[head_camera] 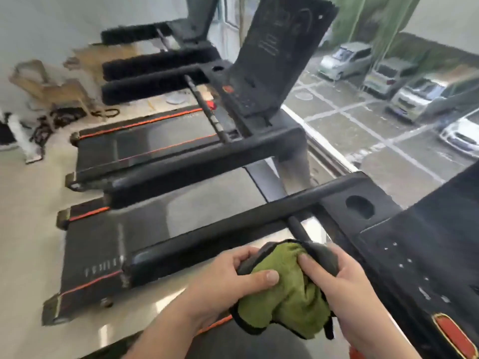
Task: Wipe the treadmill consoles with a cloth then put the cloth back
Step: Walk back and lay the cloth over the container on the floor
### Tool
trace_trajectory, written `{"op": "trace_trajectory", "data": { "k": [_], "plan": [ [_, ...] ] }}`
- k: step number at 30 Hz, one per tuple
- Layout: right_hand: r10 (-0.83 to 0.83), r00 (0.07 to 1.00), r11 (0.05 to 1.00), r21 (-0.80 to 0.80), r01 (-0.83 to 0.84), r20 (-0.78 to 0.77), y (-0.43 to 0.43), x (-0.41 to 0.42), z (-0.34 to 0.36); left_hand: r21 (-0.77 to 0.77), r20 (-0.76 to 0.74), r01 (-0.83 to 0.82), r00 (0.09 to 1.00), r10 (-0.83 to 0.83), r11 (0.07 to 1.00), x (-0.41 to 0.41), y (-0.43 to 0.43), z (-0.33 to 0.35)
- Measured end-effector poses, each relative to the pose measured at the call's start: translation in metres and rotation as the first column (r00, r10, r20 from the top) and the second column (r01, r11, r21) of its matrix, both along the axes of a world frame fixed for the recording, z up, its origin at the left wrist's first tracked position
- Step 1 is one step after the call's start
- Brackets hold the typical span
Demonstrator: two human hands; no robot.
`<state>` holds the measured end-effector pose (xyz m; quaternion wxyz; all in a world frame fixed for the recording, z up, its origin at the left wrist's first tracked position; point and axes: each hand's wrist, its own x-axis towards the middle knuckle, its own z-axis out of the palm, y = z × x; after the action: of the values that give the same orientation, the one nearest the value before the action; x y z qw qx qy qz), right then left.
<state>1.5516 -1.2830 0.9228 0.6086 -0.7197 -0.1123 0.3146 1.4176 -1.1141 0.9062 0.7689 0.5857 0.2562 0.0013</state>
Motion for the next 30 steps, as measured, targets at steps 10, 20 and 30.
{"op": "trace_trajectory", "data": {
  "k": [10, 20, 30],
  "plan": [
    [0.664, 0.739, 0.747, -0.152, -0.647, 0.118, 0.234, -0.219, -0.012, 0.101, -0.086, -0.612, 0.78, 0.62, 0.784, -0.288, 0.11, -0.033],
    [0.96, 0.258, 0.277, -0.253, -0.927, 0.107, 0.356, -0.396, -0.014, 0.27, -0.187, -0.858, 0.398, 0.898, 0.437, -0.48, 0.119, -0.041],
    [0.805, 0.206, 0.279, 0.049, -0.959, -0.557, 0.436, -0.501, -0.01, 0.32, -0.278, -0.866, 0.302, 0.912, 0.384, -0.543, 0.084, -0.05]
  ]
}}
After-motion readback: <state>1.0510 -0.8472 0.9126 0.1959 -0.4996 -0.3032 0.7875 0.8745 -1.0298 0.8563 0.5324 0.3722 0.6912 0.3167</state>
